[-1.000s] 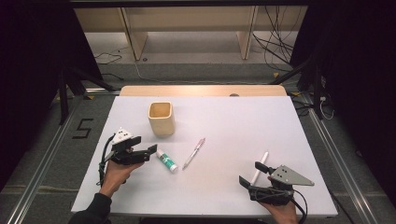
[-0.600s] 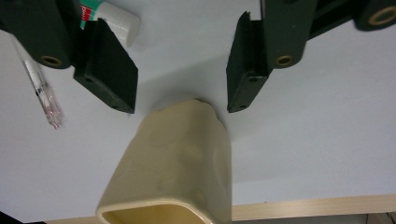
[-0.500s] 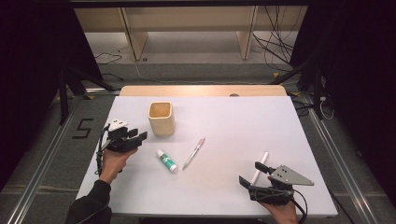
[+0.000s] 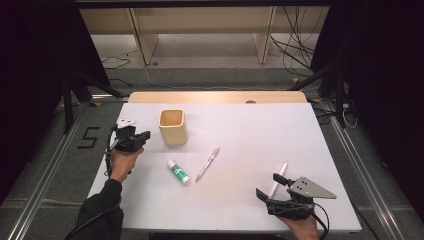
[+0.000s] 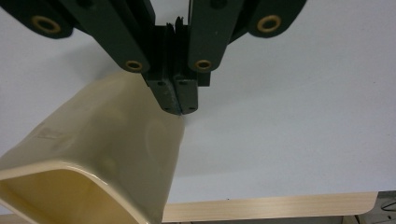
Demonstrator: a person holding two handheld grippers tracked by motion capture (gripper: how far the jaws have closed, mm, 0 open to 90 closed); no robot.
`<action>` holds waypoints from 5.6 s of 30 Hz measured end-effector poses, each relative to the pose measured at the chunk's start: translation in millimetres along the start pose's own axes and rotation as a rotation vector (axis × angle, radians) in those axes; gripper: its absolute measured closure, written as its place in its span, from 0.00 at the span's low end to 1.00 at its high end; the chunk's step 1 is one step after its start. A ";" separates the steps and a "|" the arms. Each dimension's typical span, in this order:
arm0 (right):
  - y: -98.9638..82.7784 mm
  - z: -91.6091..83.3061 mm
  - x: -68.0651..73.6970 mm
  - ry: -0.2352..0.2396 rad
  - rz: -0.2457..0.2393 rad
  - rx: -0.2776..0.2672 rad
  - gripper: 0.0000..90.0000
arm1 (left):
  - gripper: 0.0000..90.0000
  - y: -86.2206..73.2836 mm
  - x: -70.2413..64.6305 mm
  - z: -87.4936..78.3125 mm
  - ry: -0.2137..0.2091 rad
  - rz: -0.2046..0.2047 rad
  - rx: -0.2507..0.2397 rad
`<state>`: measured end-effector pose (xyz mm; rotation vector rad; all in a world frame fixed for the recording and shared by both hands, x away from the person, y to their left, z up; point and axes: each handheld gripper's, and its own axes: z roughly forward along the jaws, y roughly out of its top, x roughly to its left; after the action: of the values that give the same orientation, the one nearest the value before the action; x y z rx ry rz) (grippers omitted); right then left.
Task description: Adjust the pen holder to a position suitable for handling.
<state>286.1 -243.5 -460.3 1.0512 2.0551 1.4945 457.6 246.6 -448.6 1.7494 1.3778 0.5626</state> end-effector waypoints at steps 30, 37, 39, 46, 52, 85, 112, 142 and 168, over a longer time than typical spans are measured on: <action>-0.7 1.6 -0.8 0.006 0.003 0.003 0.22 | 0.99 15.1 -4.8 44.6 -0.021 0.004 0.049; -0.9 2.1 -0.7 0.008 0.005 0.007 0.23 | 0.99 18.9 -7.2 49.0 -0.030 0.018 0.054; -0.9 2.0 -0.3 0.006 0.005 0.006 0.23 | 0.99 19.0 -6.7 49.7 -0.035 0.016 0.056; -1.2 3.1 0.1 0.011 0.004 0.009 0.23 | 0.99 20.1 -5.0 52.7 -0.045 0.007 0.065; -1.2 3.8 0.7 0.010 0.004 0.010 0.23 | 0.99 18.6 -6.9 55.0 -0.056 -0.017 0.072; -1.0 2.8 0.0 0.016 0.003 0.008 0.23 | 0.99 29.0 -73.0 82.2 -0.141 0.031 0.087; -1.2 2.3 -0.7 0.017 0.006 0.005 0.23 | 0.99 36.3 -115.9 97.8 -0.193 0.073 0.092; -1.1 0.2 -1.5 0.013 0.007 0.002 0.23 | 0.94 47.5 -116.9 85.9 -0.161 0.062 0.119; -0.9 0.7 -0.7 0.009 0.008 0.004 0.23 | 0.31 33.5 -127.9 30.3 -0.229 0.093 0.208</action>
<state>286.7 -243.7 -461.5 1.0569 2.0626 1.5022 461.4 113.9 -420.7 1.9849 1.2336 0.2643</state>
